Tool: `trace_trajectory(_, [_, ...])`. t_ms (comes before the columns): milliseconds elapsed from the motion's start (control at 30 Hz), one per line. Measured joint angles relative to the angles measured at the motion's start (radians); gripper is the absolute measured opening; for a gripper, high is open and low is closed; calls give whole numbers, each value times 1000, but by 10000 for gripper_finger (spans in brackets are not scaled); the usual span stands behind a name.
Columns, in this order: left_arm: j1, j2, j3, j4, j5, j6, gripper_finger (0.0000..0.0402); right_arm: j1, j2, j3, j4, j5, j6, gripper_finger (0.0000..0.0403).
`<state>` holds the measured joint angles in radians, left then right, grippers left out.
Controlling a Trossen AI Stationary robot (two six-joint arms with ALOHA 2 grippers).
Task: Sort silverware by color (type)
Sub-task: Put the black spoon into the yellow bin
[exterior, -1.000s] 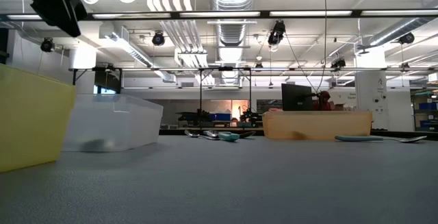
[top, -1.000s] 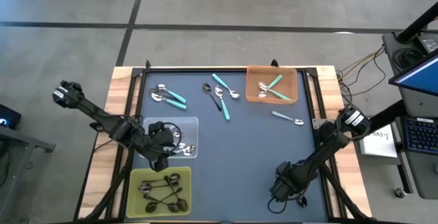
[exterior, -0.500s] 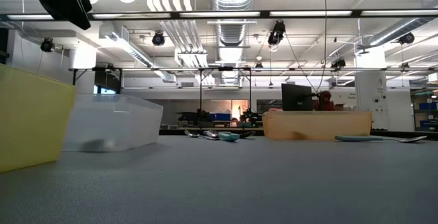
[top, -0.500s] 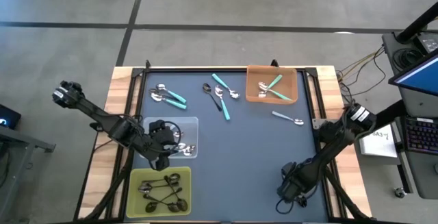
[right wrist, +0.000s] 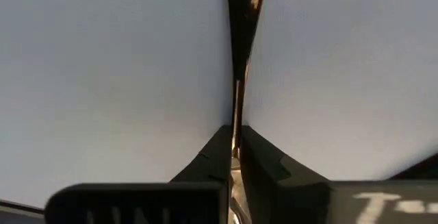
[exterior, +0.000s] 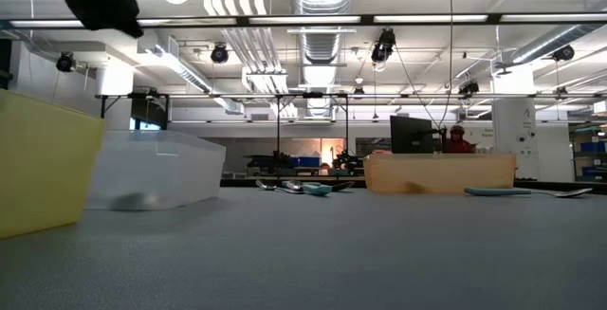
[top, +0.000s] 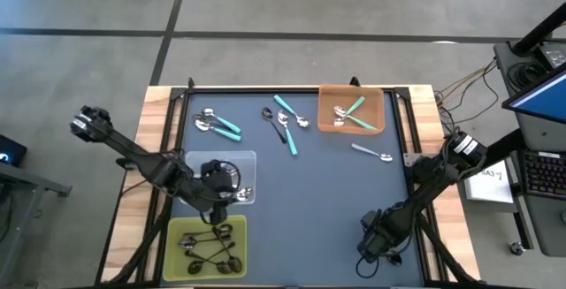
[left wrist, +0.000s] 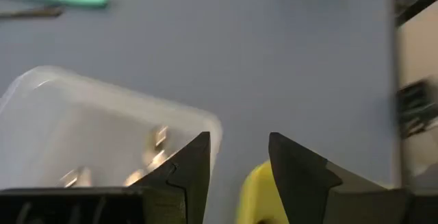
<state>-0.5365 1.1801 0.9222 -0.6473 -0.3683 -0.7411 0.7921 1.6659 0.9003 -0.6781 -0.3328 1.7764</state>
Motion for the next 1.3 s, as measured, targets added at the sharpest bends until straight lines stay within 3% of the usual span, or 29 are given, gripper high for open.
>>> trace_trajectory(100, [0, 26, 0, 165, 10, 61, 132, -7, -10, 25, -20, 7, -45, 11])
trace_trajectory(167, [0, 46, 0, 283, 19, 135, 132, -13, -21, 47, -12, 66, -75, 11])
trace_trajectory(333, [1, 106, 0, 499, 15, 254, 132, -35, -70, 97, 35, 430, -132, 10])
trace_trajectory(467, [5, 145, 0, 558, 10, 260, 132, -55, -107, 134, 71, 655, -176, 9])
trace_trajectory(567, [10, 164, 0, 572, 10, 268, 132, -79, -115, 166, 112, 834, -298, 9])
trace_trajectory(633, [19, 177, 0, 593, -3, 296, 132, -100, -119, 187, 136, 893, -382, 9])
trace_trajectory(767, [35, 220, 0, 674, -82, 348, 132, -164, -102, 250, 196, 921, -588, 9])
trace_trajectory(1000, [51, 284, -1, 810, -86, 333, 132, -249, -59, 374, 216, 924, -898, 9])
trace_trajectory(1300, [61, 278, -1, 852, -118, 375, 132, -293, -47, 462, 239, 936, -1195, 9])
